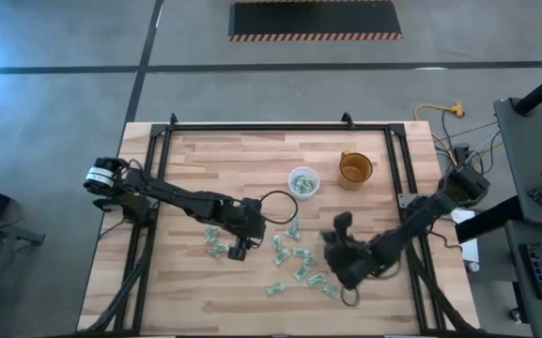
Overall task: Pick and place Stevia / Truvia into bins
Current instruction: Put the green stevia packet into the transparent bin
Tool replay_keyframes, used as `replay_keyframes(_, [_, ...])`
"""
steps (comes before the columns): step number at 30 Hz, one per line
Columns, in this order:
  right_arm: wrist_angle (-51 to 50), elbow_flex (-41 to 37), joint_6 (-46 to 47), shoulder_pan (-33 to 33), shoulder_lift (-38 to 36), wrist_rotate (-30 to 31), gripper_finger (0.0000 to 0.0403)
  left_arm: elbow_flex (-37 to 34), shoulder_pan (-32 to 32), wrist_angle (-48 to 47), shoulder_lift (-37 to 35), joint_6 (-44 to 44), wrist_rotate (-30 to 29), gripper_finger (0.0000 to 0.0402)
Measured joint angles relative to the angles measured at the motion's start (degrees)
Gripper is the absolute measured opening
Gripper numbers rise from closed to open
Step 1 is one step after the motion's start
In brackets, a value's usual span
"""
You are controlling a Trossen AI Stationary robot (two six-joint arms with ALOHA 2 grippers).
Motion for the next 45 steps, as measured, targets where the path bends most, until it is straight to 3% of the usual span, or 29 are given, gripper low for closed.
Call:
replay_keyframes(8, [0.2, 1.2, -9.5, -20.1, 0.0, 1.7, 0.0009, 0.0, 0.0, -0.3, -0.3, 0.0, 0.0, 0.016])
replay_keyframes(12, [0.2, 1.4, -10.8, -26.8, -0.6, 0.9, 0.0009, 0.0, 0.0, -0.5, -0.3, 0.0, 0.0, 0.016])
replay_keyframes(15, [0.3, 1.6, -11.3, -27.9, -2.1, -2.9, 0.0009, 0.0, 0.0, -0.5, -0.3, 0.0, 0.0, 0.016])
replay_keyframes(22, [6.6, 1.6, -18.2, -28.3, -3.4, -4.6, 0.0009, 0.0, 0.0, -0.4, -0.3, 0.0, 0.0, 0.016])
replay_keyframes(26, [13.6, 1.6, -24.7, -30.1, -3.4, -9.4, 0.0009, 0.0, 0.0, -0.4, -0.3, 0.0, 0.0, 0.016])
replay_keyframes(31, [14.6, 1.6, -25.3, -33.2, -3.5, -15.0, 0.0012, 0.0, 0.0, -0.4, -0.3, 0.0, 0.0, 0.016])
replay_keyframes(35, [14.4, 1.6, -24.5, -34.8, -3.5, -19.7, 0.0038, 0.0, 0.1, -0.4, -0.3, 0.0, 0.0, 0.016])
replay_keyframes(41, [13.7, 1.6, -24.1, -35.0, -4.2, -19.5, 0.0094, 0.0, 0.1, -0.4, -0.3, 0.0, 0.0, 0.016])
replay_keyframes(45, [7.9, 2.3, -22.5, -34.6, -6.6, -19.5, 0.0117, 0.0, 0.0, -2.6, -0.3, -3.5, 0.0, 0.016])
